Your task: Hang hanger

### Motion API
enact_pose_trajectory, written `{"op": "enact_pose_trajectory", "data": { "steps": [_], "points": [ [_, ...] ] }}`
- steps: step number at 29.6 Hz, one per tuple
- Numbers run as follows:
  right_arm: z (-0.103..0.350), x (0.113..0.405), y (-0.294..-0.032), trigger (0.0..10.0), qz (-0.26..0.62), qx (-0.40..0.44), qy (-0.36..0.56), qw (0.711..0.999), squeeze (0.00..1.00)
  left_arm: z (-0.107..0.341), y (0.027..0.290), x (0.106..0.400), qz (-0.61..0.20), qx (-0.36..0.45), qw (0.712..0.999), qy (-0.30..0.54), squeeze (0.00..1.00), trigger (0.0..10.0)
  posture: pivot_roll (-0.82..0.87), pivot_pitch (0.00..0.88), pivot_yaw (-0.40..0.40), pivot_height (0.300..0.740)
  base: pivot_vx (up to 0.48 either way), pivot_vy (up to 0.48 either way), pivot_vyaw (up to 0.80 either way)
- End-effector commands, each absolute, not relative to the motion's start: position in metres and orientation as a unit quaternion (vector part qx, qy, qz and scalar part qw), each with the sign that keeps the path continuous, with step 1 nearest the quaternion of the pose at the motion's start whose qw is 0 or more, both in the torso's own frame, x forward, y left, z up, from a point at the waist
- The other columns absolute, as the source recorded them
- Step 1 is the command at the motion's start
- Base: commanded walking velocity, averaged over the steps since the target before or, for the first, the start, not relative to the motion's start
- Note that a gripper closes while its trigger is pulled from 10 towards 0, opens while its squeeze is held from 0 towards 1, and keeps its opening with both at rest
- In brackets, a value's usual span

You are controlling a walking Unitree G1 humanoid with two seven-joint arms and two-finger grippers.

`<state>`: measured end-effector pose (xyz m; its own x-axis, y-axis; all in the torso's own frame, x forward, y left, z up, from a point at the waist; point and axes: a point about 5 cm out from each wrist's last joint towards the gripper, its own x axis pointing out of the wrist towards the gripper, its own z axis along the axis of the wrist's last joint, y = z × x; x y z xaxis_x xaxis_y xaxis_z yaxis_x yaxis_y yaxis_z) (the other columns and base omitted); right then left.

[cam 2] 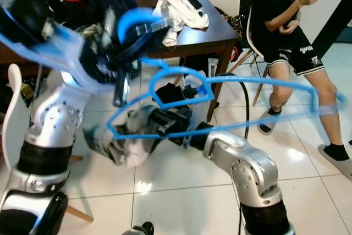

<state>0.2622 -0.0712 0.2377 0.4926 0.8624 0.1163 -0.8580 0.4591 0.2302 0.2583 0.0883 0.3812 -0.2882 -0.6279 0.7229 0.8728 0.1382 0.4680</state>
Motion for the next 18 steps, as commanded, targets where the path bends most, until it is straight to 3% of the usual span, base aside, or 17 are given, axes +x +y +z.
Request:
{"op": "enact_pose_trajectory", "data": {
  "steps": [1,4,7,13,15,18],
  "points": [
    [0.221,0.258,-0.068,10.0,0.511,0.135,0.054,0.847,0.0,0.4,0.1,0.249,-0.62,-0.141,0.549,-0.543,0.0,10.0,-0.01,0.21,-0.08,0.74,0.0,0.0,0.0],
    [0.227,0.248,-0.065,10.0,0.534,0.151,0.041,0.831,0.0,0.411,0.09,0.245,-0.622,-0.128,0.518,-0.573,0.0,10.0,-0.03,0.209,-0.079,0.74,0.0,0.0,0.0],
    [0.229,0.247,-0.064,10.0,0.537,0.156,0.035,0.828,0.0,0.414,0.088,0.247,-0.612,-0.127,0.522,-0.58,0.0,10.0,-0.03,0.208,-0.075,0.74,0.0,0.0,0.0],
    [0.235,0.245,-0.063,10.0,0.541,0.172,0.012,0.823,0.0,0.427,0.09,0.254,-0.552,-0.118,0.556,-0.61,0.0,10.0,-0.03,0.209,-0.068,0.74,0.0,0.0,0.0],
    [0.233,0.245,-0.062,10.0,0.537,0.163,0.013,0.828,0.0,0.426,0.09,0.262,-0.539,-0.123,0.581,-0.597,0.0,10.0,-0.03,0.206,-0.063,0.74,0.0,0.0,0.0],
    [0.229,0.246,-0.062,10.0,0.529,0.147,0.023,0.835,0.0,0.415,0.087,0.269,-0.55,-0.131,0.595,-0.57,0.0,10.0,-0.02,0.205,-0.059,0.74,0.0,0.0,0.0]
  ]
}}
